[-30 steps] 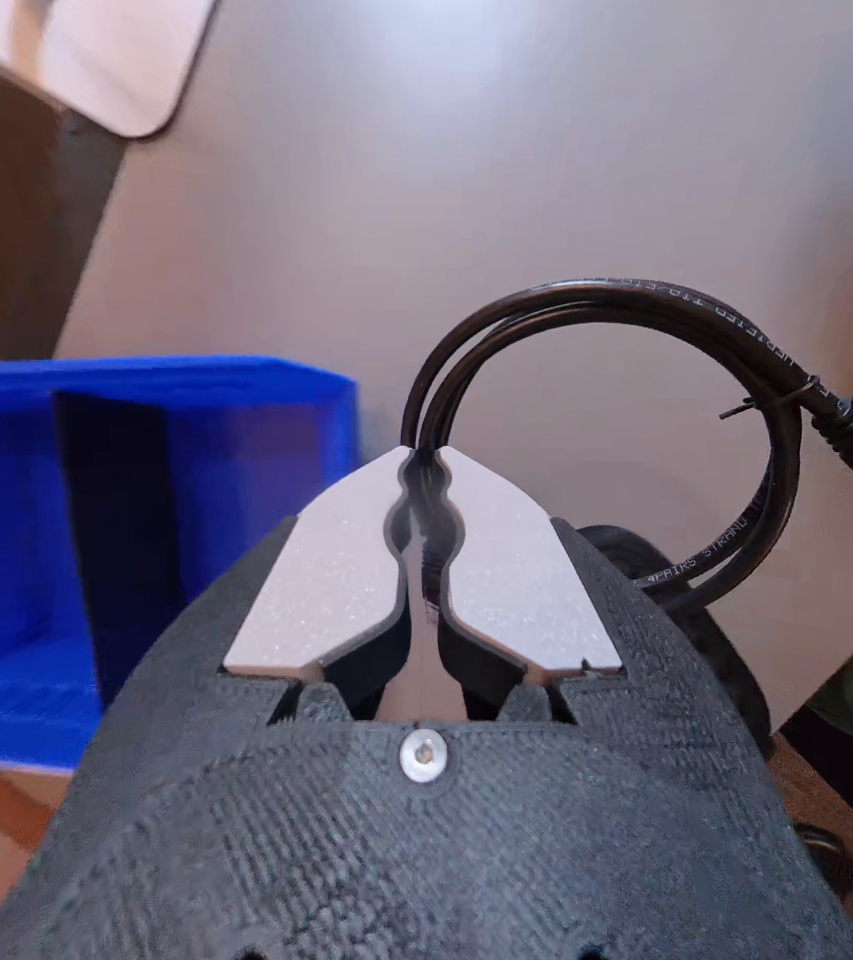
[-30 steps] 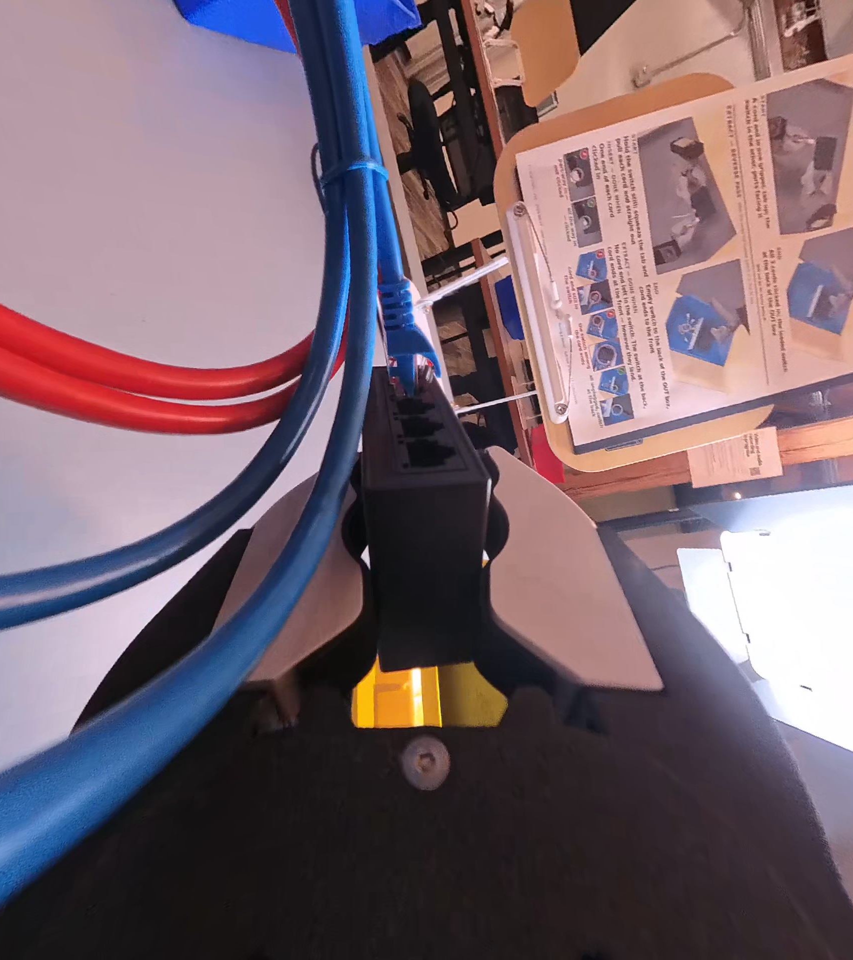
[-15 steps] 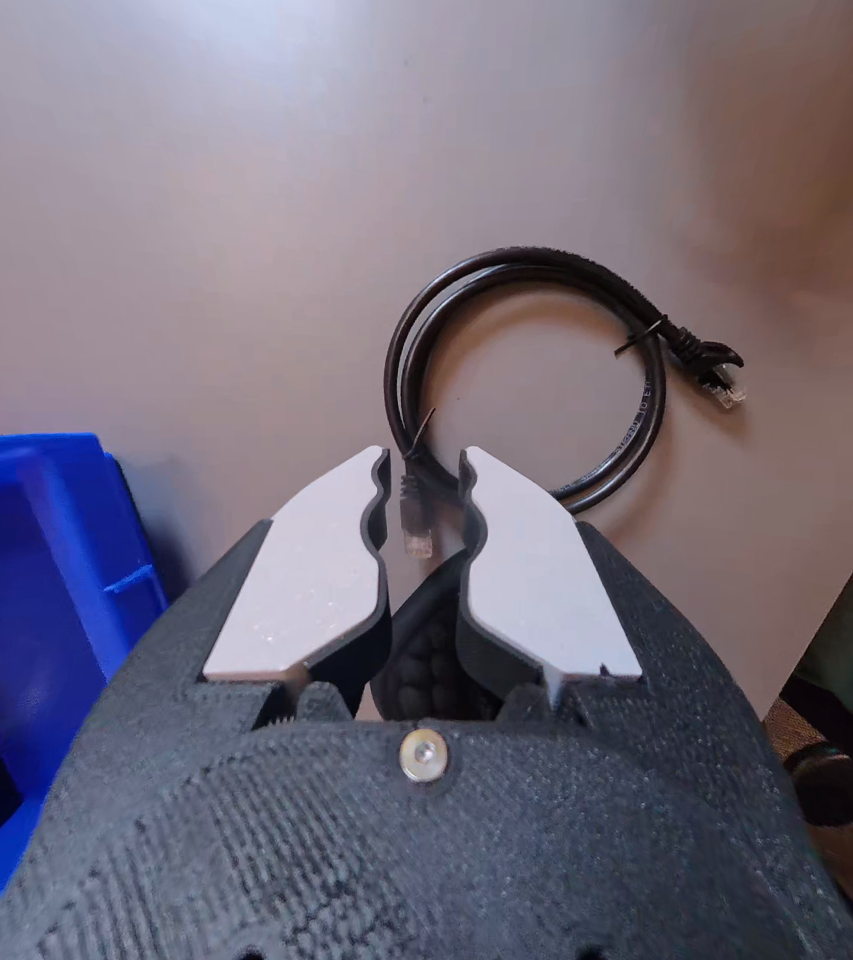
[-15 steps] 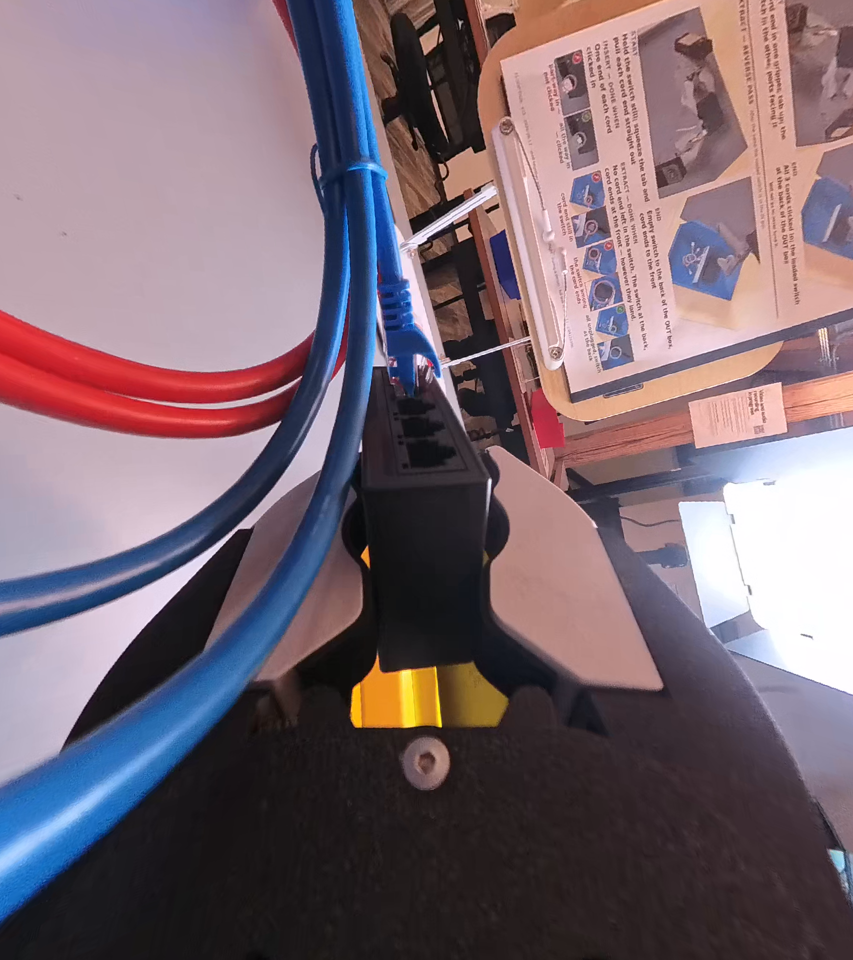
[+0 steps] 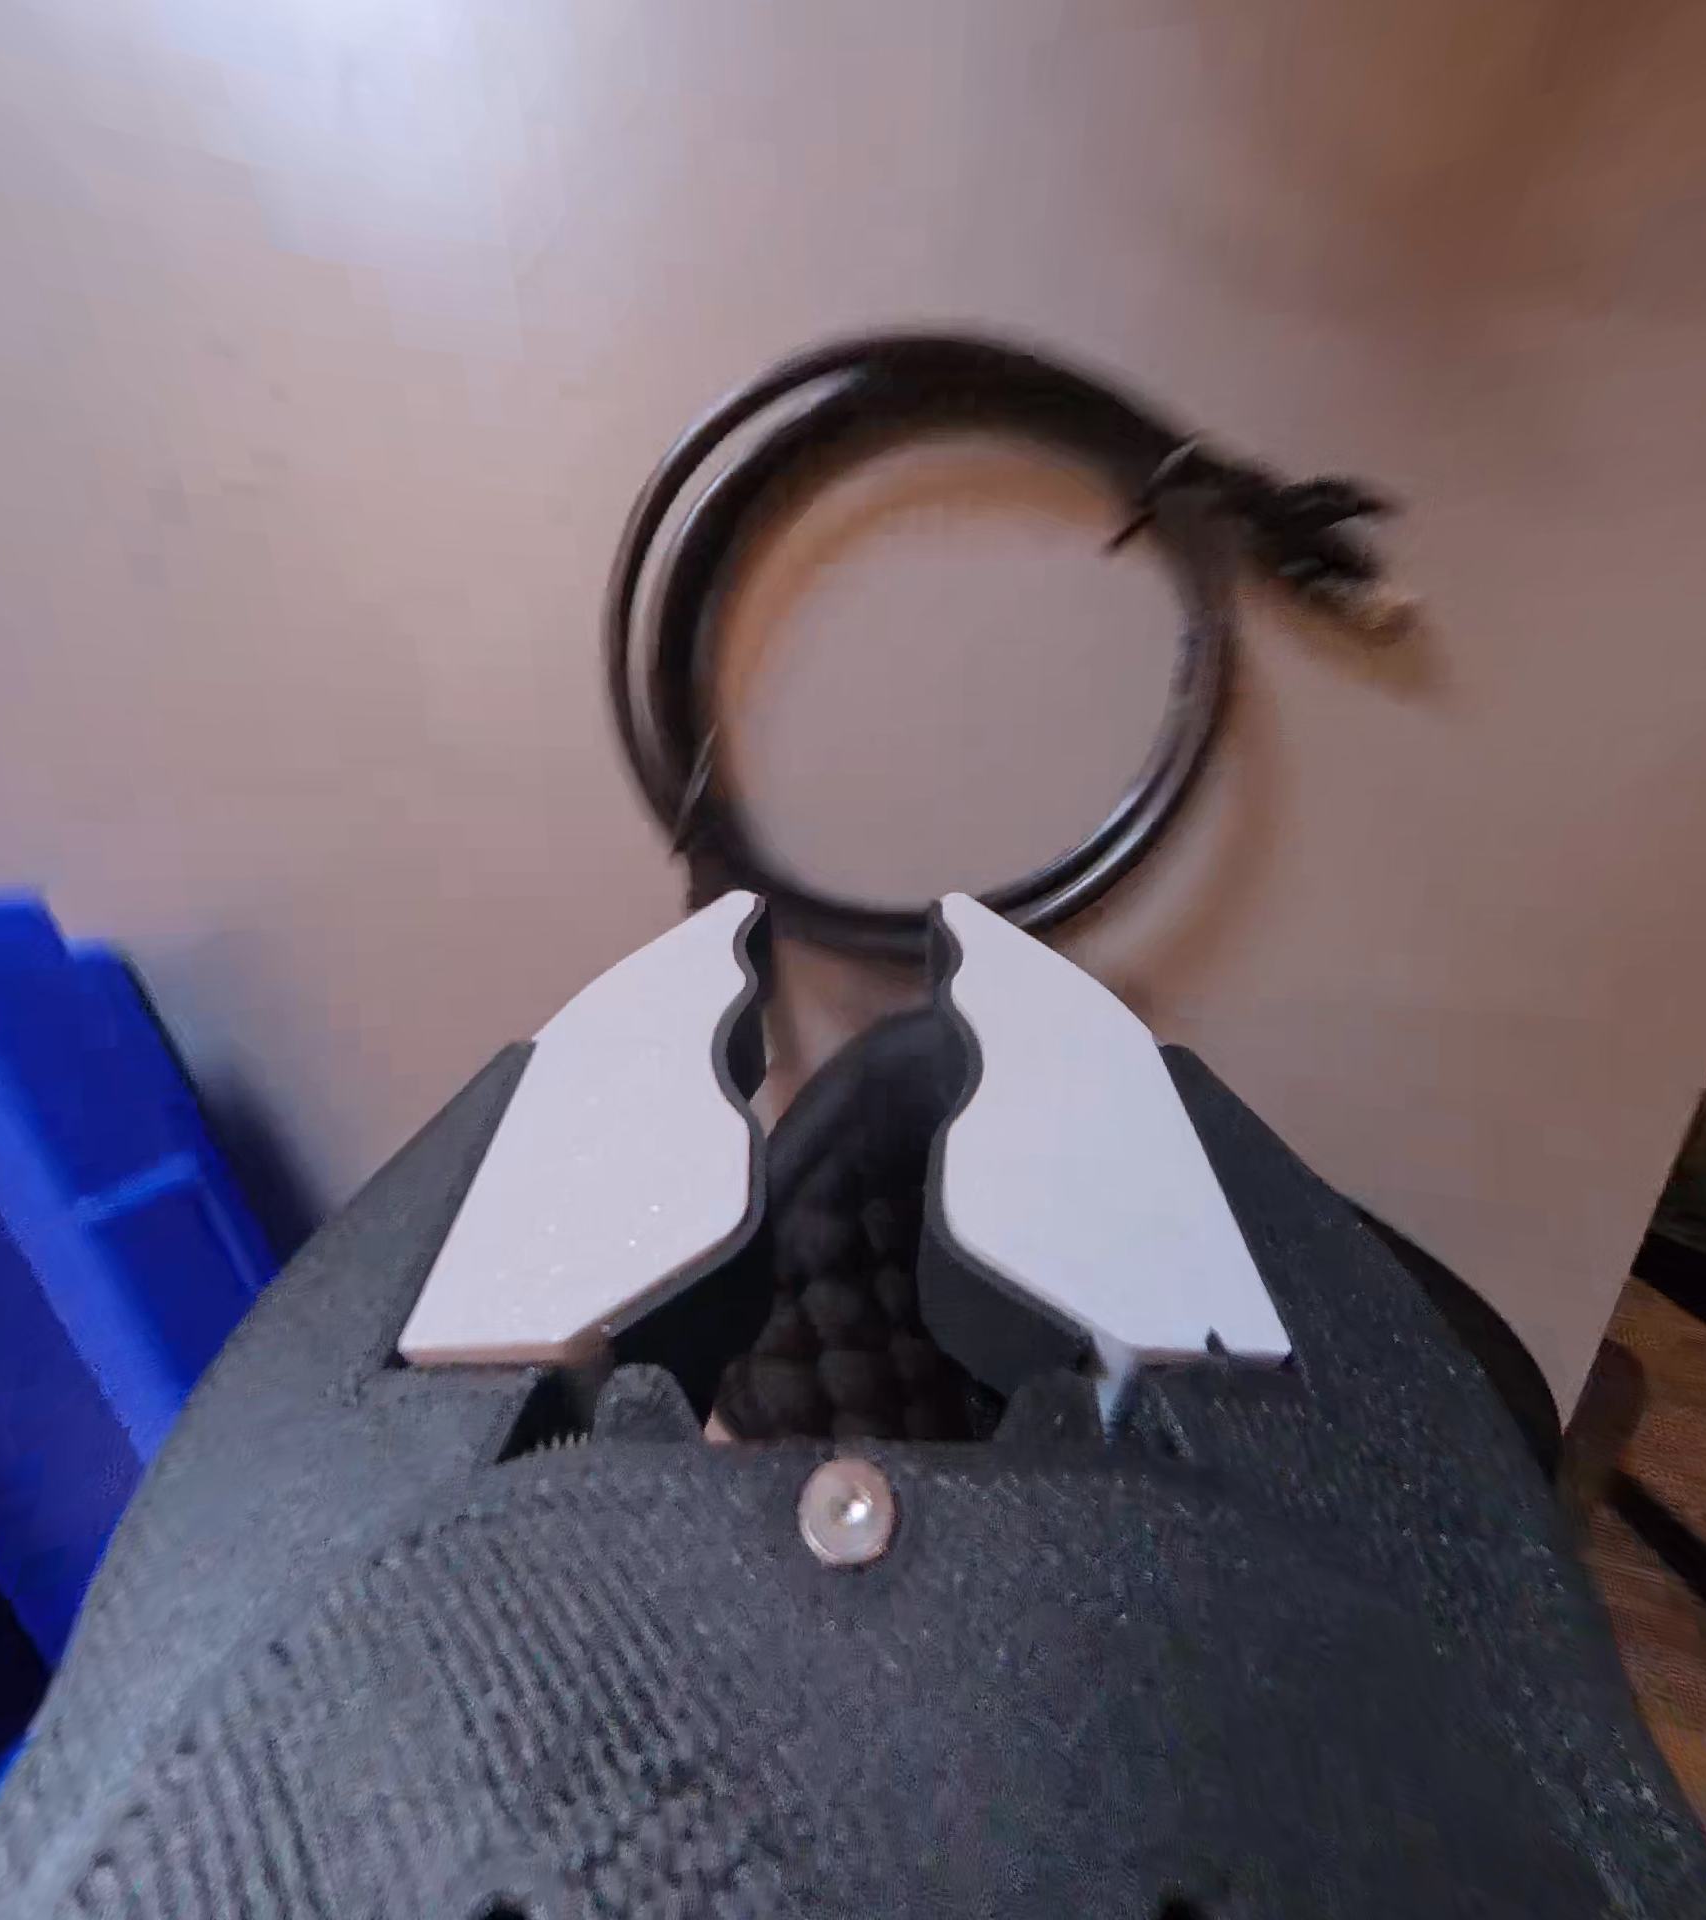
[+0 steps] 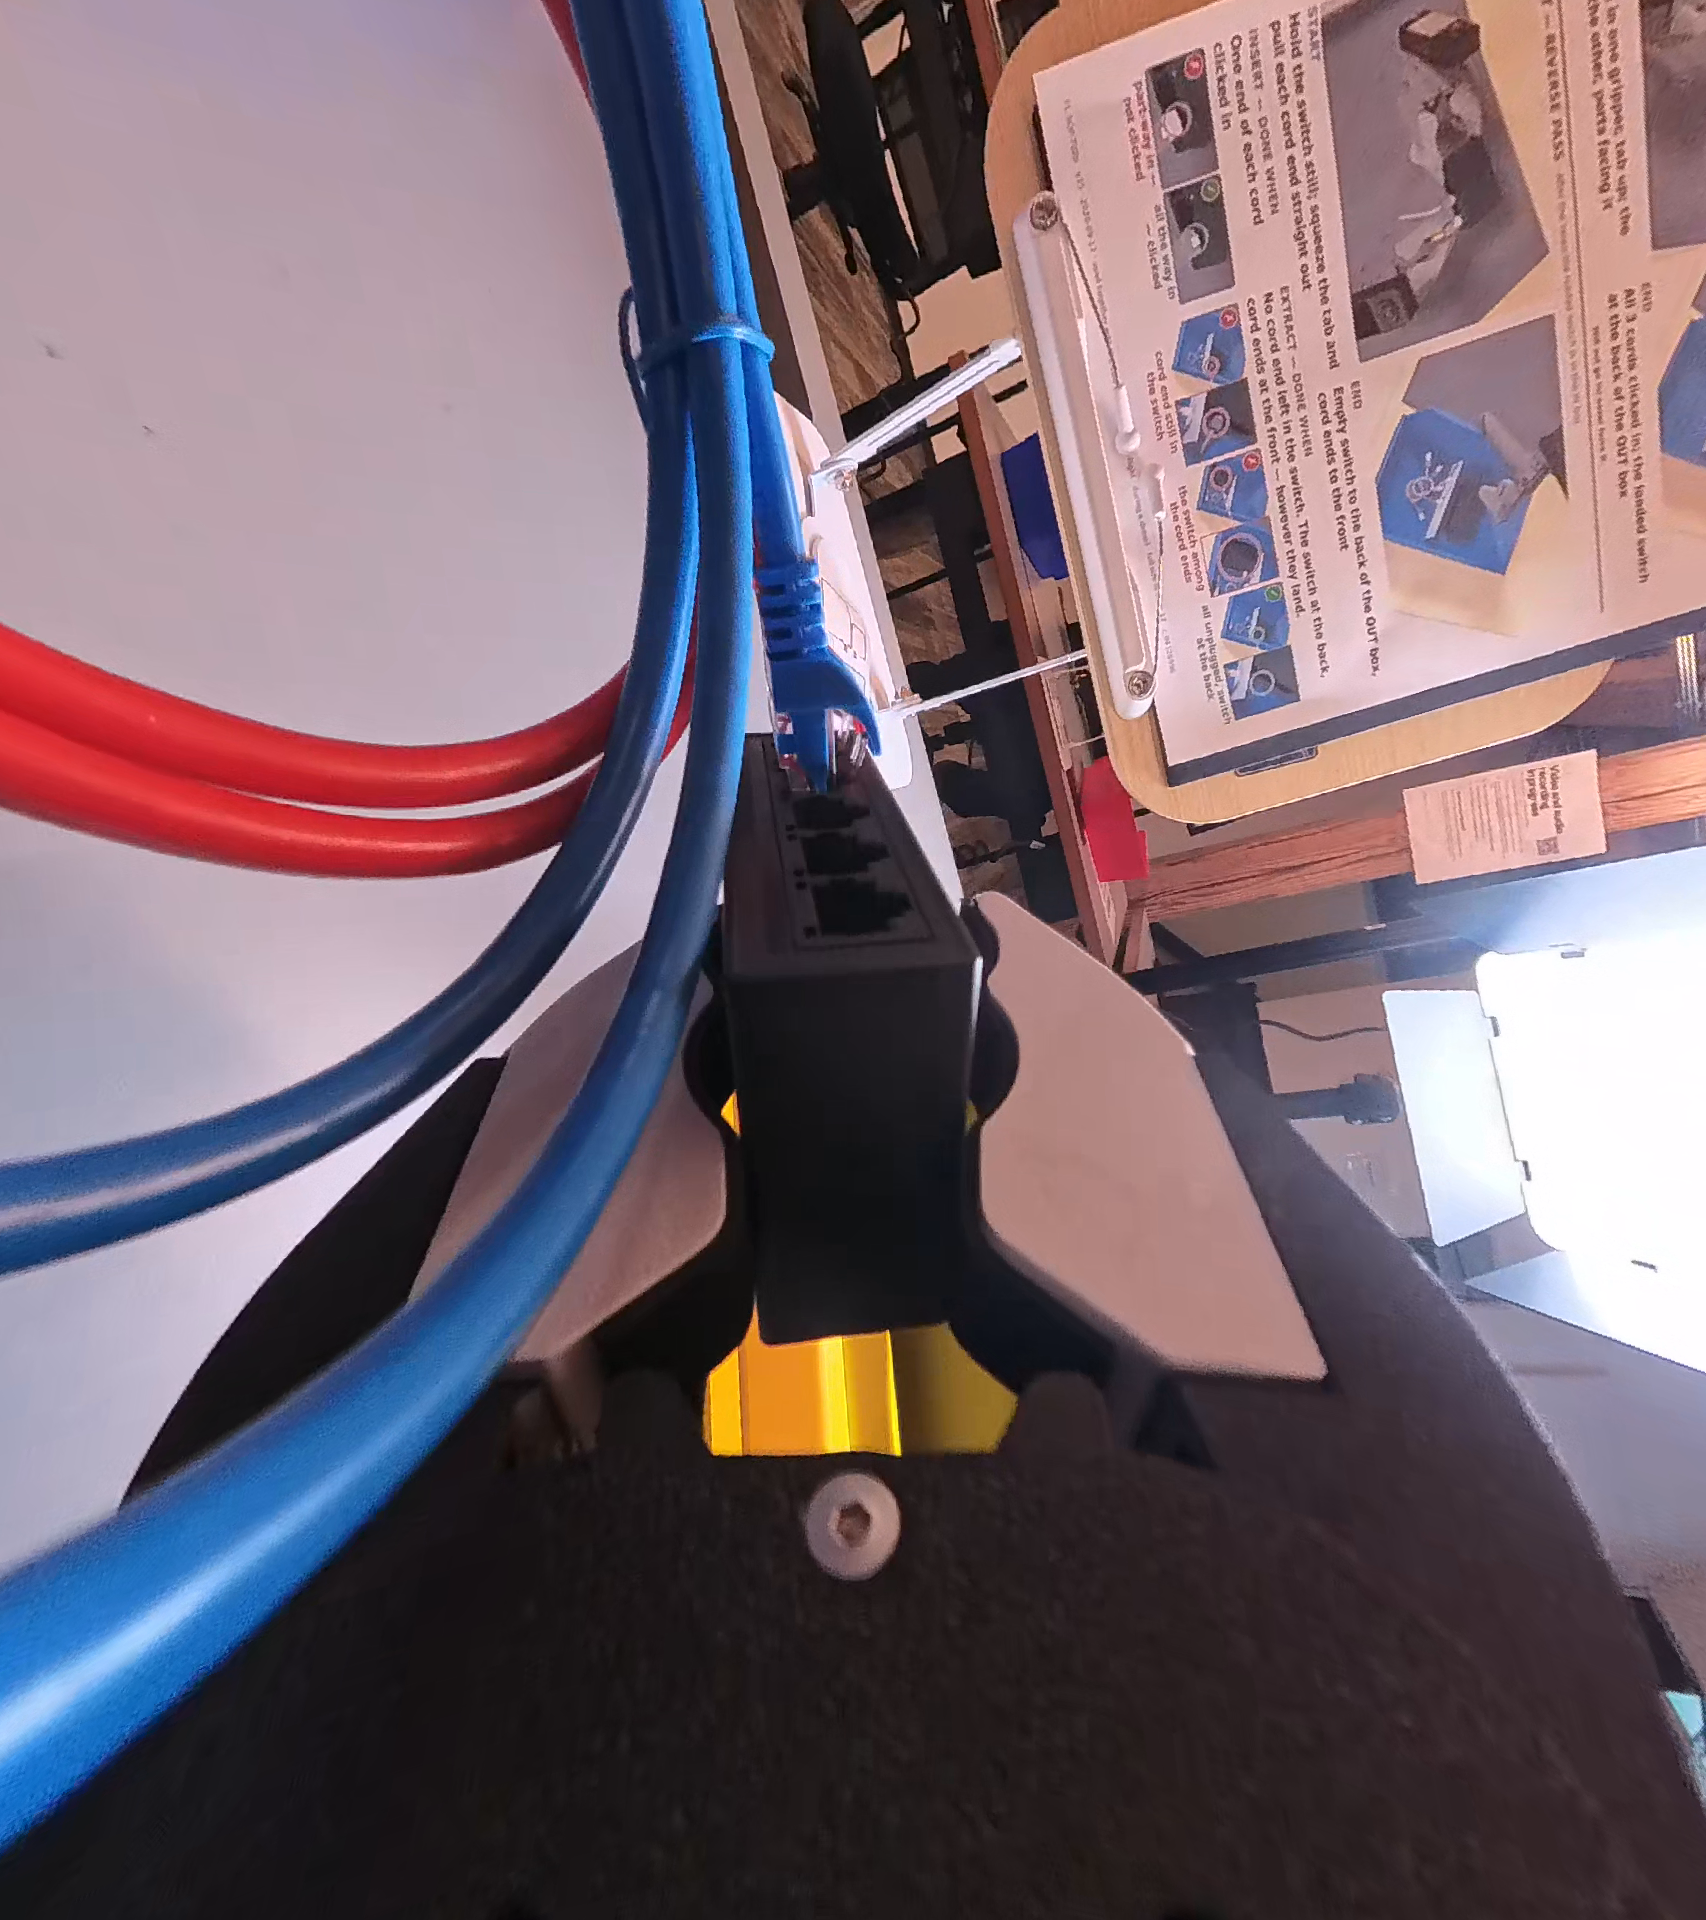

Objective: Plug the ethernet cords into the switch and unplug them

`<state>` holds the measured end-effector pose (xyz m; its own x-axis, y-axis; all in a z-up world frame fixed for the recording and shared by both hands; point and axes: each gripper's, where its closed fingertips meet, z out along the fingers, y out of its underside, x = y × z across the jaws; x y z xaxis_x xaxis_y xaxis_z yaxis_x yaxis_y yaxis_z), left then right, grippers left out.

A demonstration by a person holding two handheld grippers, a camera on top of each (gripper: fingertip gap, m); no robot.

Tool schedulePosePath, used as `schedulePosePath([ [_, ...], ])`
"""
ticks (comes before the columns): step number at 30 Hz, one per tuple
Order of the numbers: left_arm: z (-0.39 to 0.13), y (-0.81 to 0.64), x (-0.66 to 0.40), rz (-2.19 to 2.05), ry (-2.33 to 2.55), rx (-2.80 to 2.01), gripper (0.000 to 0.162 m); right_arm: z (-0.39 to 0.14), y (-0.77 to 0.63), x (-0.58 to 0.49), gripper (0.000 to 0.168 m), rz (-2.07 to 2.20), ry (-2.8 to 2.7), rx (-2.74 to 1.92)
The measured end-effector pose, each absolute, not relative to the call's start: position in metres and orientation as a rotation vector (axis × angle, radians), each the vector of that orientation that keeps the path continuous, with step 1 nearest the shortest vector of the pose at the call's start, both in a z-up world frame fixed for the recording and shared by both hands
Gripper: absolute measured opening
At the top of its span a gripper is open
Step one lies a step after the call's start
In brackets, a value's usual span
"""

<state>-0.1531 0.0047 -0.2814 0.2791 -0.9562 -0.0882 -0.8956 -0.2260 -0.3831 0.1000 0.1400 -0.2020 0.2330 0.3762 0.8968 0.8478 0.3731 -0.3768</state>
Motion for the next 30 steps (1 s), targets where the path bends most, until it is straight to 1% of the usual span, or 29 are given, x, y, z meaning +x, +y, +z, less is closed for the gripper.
schedulePosePath([
  [1,-0.277,-0.005,-0.137,-0.258,1.756,-2.085,0.028,-0.202,0.141,0.101,0.042,-0.471,-1.363,-1.222],
  [4,-0.271,-0.037,-0.091,-0.300,1.976,-1.732,0.031,-0.203,0.144,0.103,0.041,-0.473,-1.359,-1.235],
  [8,-0.290,-0.050,-0.071,-0.181,2.231,-1.513,0.034,-0.206,0.146,0.105,0.042,-0.478,-1.360,-1.246],
  [10,-0.300,-0.044,-0.074,-0.101,2.345,-1.469,0.035,-0.207,0.147,0.105,0.041,-0.479,-1.362,-1.250],
  [15,-0.301,-0.041,-0.063,-0.210,2.541,-1.362,0.032,-0.210,0.148,0.107,0.041,-0.480,-1.370,-1.263],
  [18,-0.310,-0.040,-0.060,-0.233,2.672,-1.328,0.034,-0.213,0.150,0.109,0.041,-0.475,-1.372,-1.278],
  [21,-0.314,-0.038,-0.056,-0.287,2.717,-1.397,0.028,-0.214,0.153,0.113,0.041,-0.477,-1.366,-1.293],
  [23,-0.312,-0.025,-0.053,-0.228,2.626,-1.535,0.024,-0.213,0.155,0.117,0.041,-0.478,-1.350,-1.305],
  [24,-0.311,-0.015,-0.054,-0.190,2.538,-1.679,0.022,-0.212,0.156,0.119,0.041,-0.476,-1.337,-1.312],
  [26,-0.305,0.016,-0.055,-0.126,2.165,-2.035,0.022,-0.209,0.159,0.125,0.041,-0.468,-1.305,-1.334],
  [28,-0.294,0.028,-0.051,-0.385,1.750,-2.324,0.016,-0.206,0.163,0.131,0.041,-0.462,-1.268,-1.364],
  [30,-0.279,0.031,-0.045,-0.728,1.478,-2.427,0.010,-0.204,0.167,0.137,0.040,-0.448,-1.224,-1.400],
])
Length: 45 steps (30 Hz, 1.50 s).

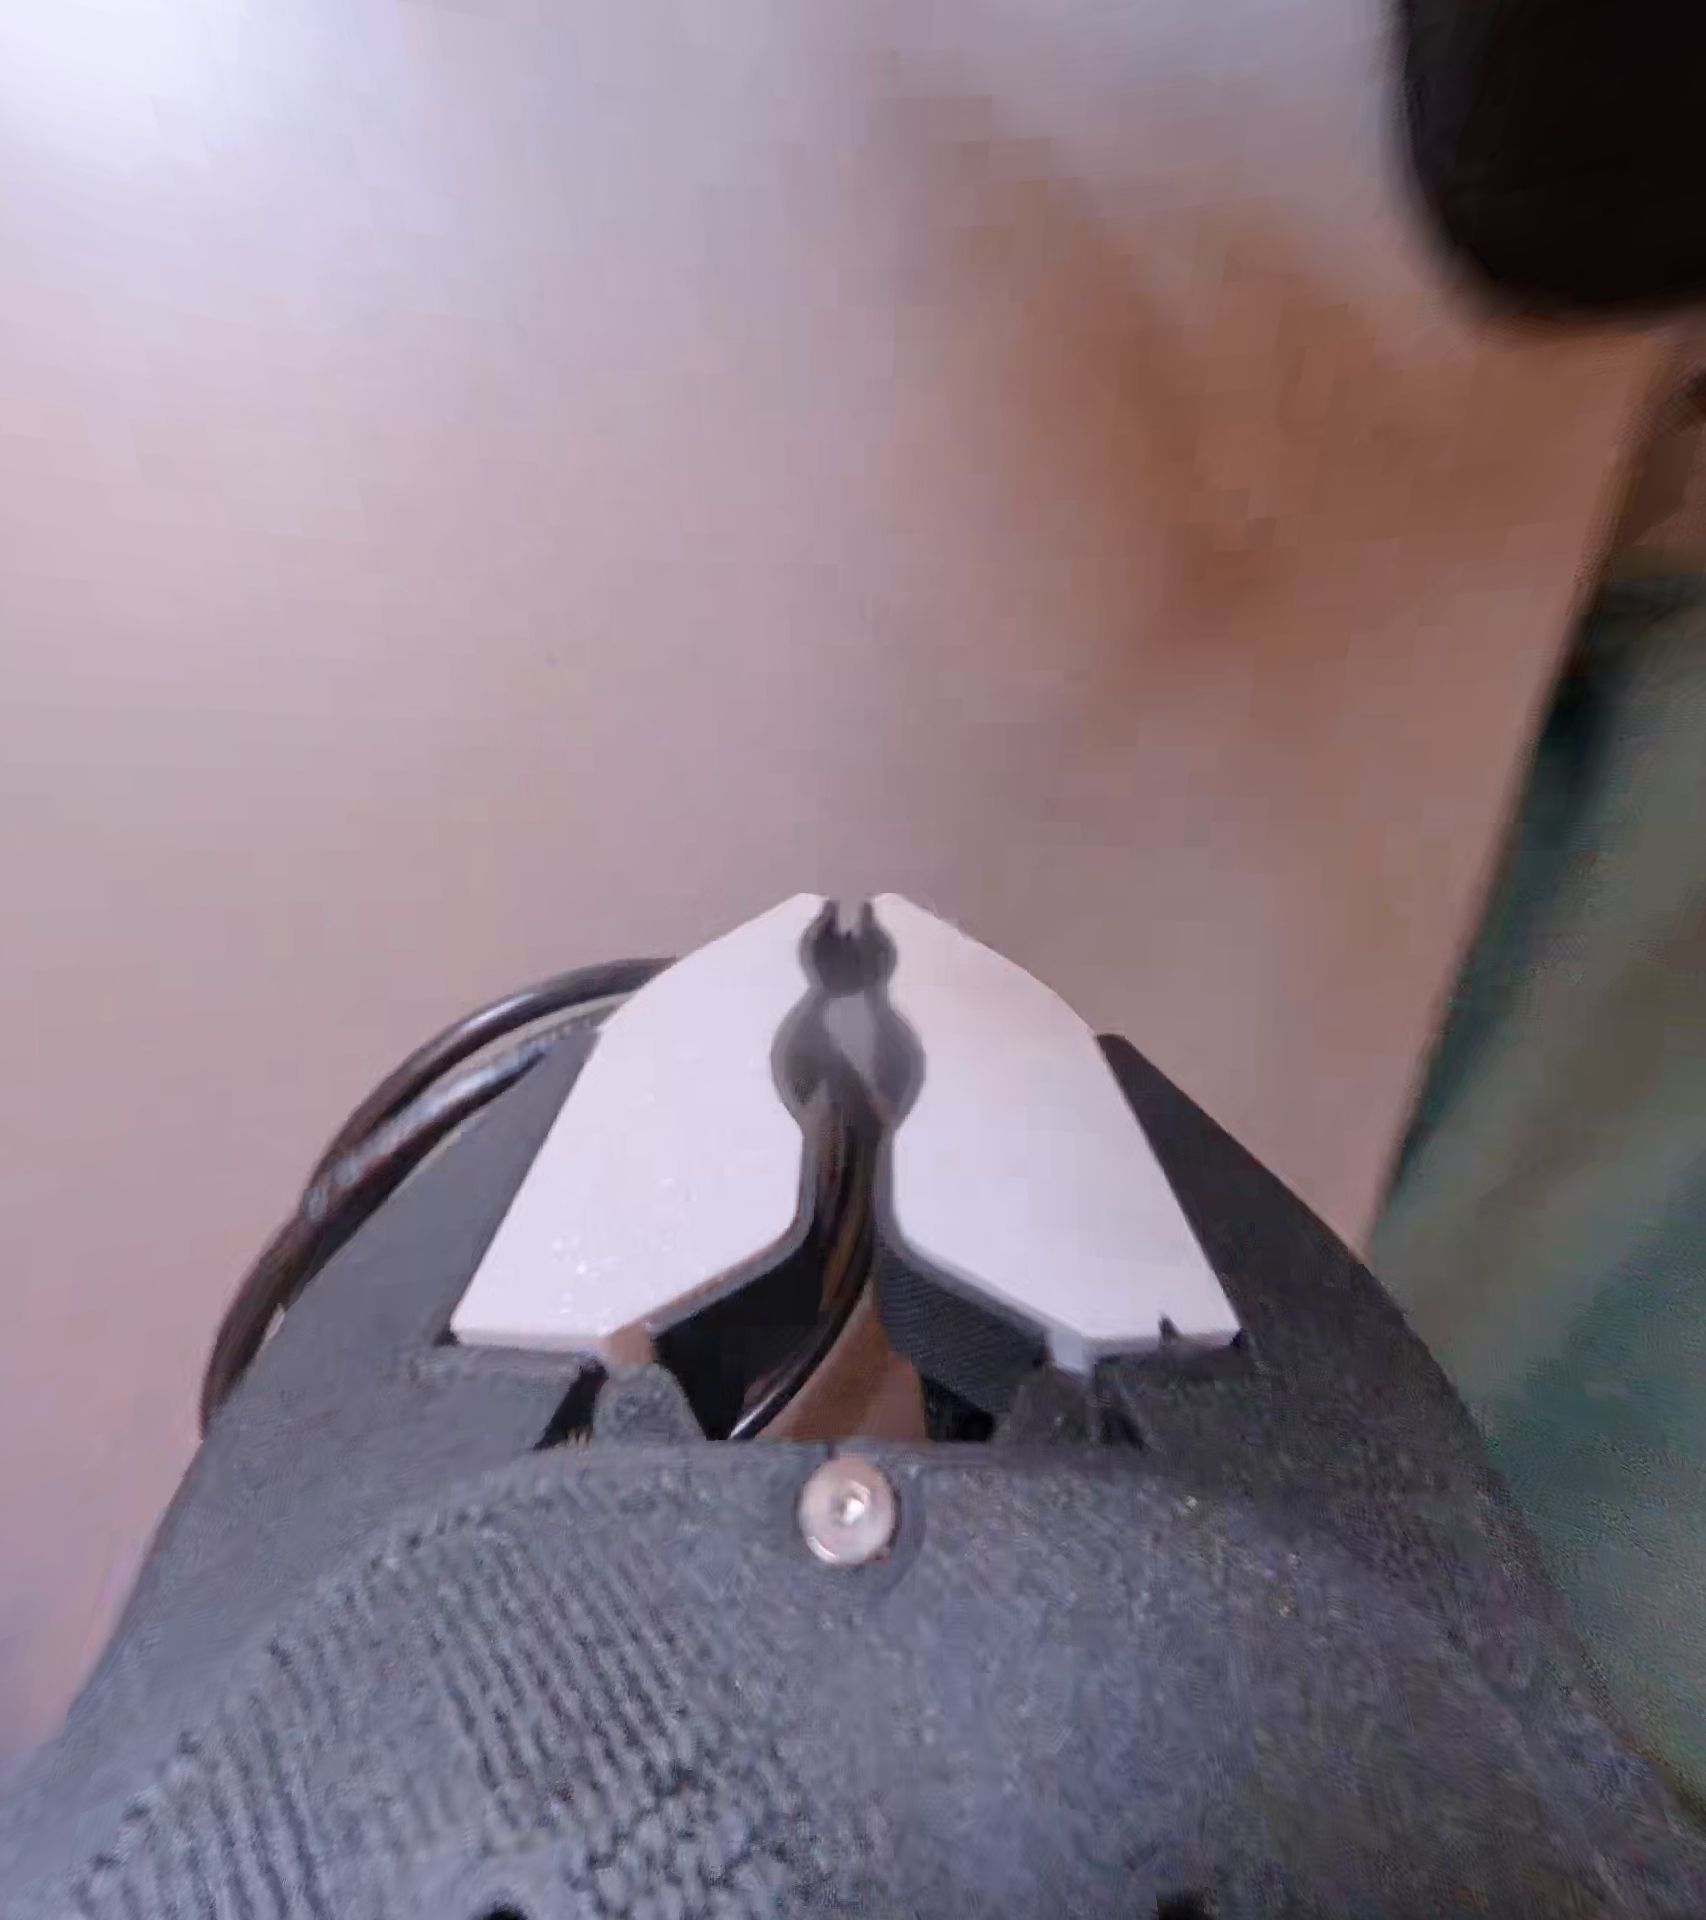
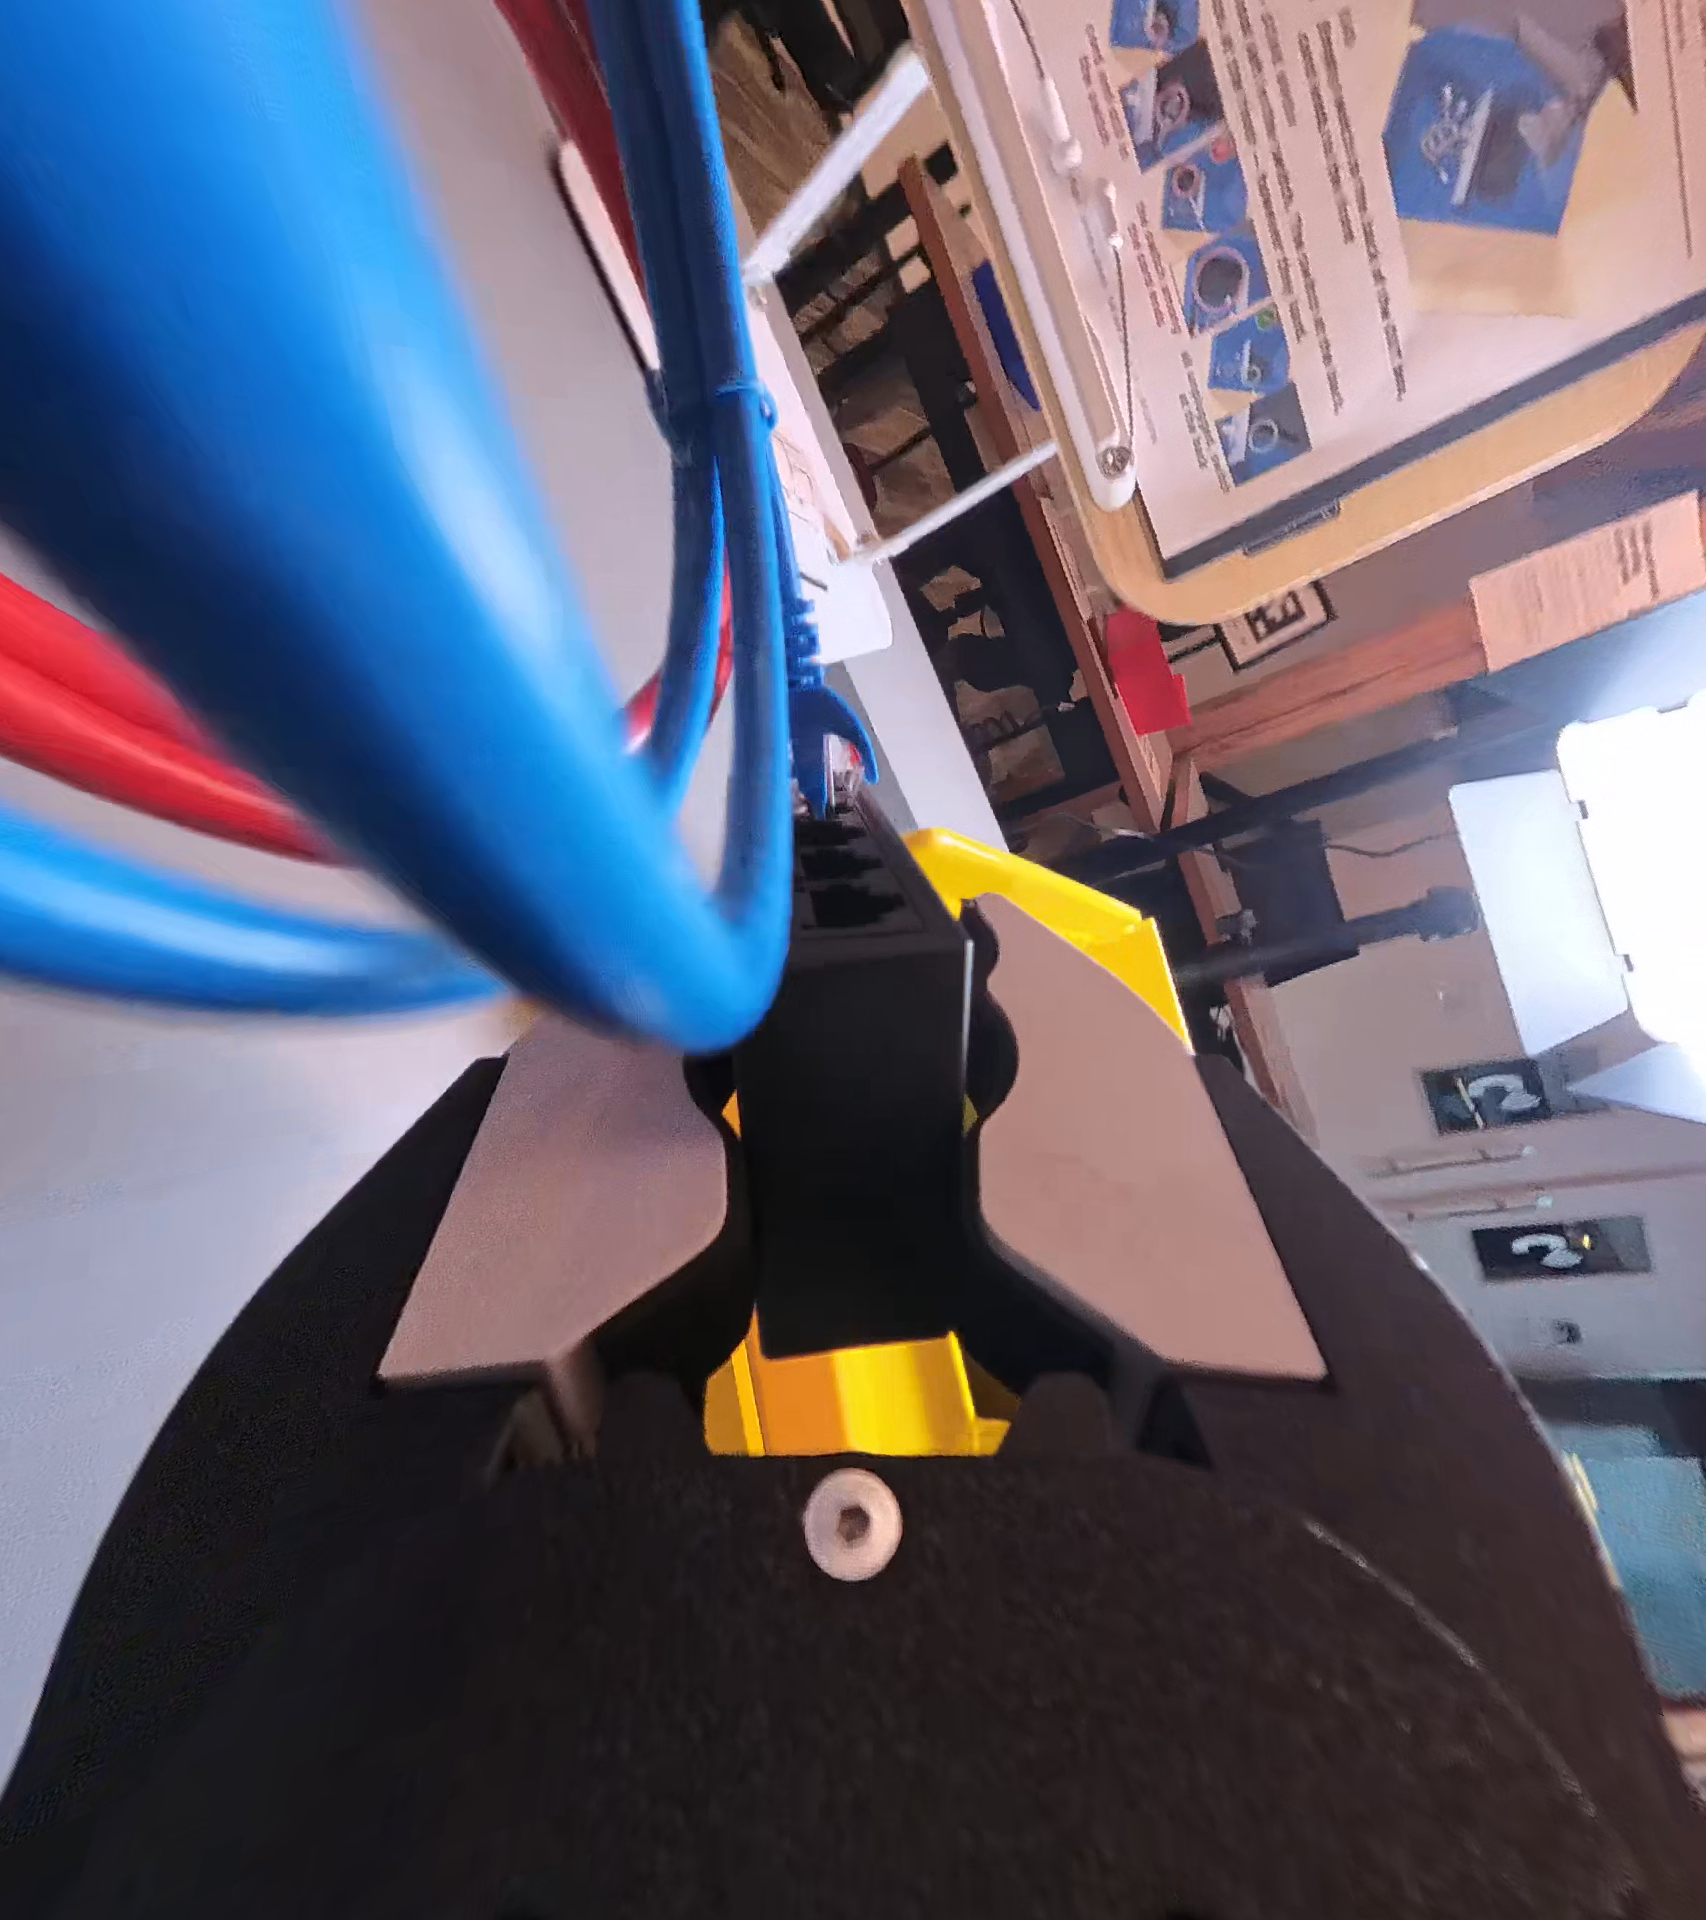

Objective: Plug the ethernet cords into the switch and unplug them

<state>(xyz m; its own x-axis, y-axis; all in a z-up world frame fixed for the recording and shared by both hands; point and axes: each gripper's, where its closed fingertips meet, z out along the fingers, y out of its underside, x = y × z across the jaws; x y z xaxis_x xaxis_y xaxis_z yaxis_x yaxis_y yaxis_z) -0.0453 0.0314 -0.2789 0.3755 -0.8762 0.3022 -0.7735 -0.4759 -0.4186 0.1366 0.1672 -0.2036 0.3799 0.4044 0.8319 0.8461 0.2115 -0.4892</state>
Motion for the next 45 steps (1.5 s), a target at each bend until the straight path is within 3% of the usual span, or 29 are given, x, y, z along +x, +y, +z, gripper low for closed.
schedulePosePath([
  [2,-0.271,0.042,-0.051,-0.916,1.300,-2.460,0.003,-0.203,0.172,0.143,0.040,-0.452,-1.192,-1.429],
  [5,-0.267,0.053,-0.065,-0.965,1.312,-2.357,0.021,-0.203,0.173,0.147,0.041,-0.423,-1.181,-1.436],
  [15,-0.308,0.065,-0.083,-0.320,2.184,-1.779,0.041,-0.189,0.168,0.146,0.041,-0.412,-1.154,-1.368],
  [16,-0.311,0.066,-0.081,-0.332,2.209,-1.776,0.037,-0.189,0.168,0.146,0.041,-0.412,-1.151,-1.371],
  [18,-0.312,0.077,-0.079,-0.313,2.152,-1.887,0.020,-0.190,0.168,0.148,0.043,-0.415,-1.149,-1.376],
  [21,-0.311,0.091,-0.088,-0.210,1.967,-2.175,0.015,-0.187,0.169,0.150,0.044,-0.408,-1.132,-1.378],
  [23,-0.299,0.092,-0.084,-0.441,1.584,-2.445,0.010,-0.185,0.169,0.152,0.044,-0.388,-1.113,-1.385],
  [25,-0.281,0.083,-0.079,-0.760,1.243,-2.570,0.011,-0.182,0.169,0.153,0.043,-0.369,-1.097,-1.391],
  [30,-0.284,0.028,-0.097,-0.952,1.171,-2.583,0.018,-0.178,0.166,0.152,0.043,-0.355,-1.095,-1.380],
  [32,-0.284,0.019,-0.104,-0.953,1.151,-2.549,0.029,-0.177,0.164,0.150,0.043,-0.352,-1.100,-1.374],
  [45,-0.303,0.074,-0.091,-0.801,0.921,-2.417,0.027,-0.181,0.162,0.146,0.044,-0.357,-1.119,-1.380],
])
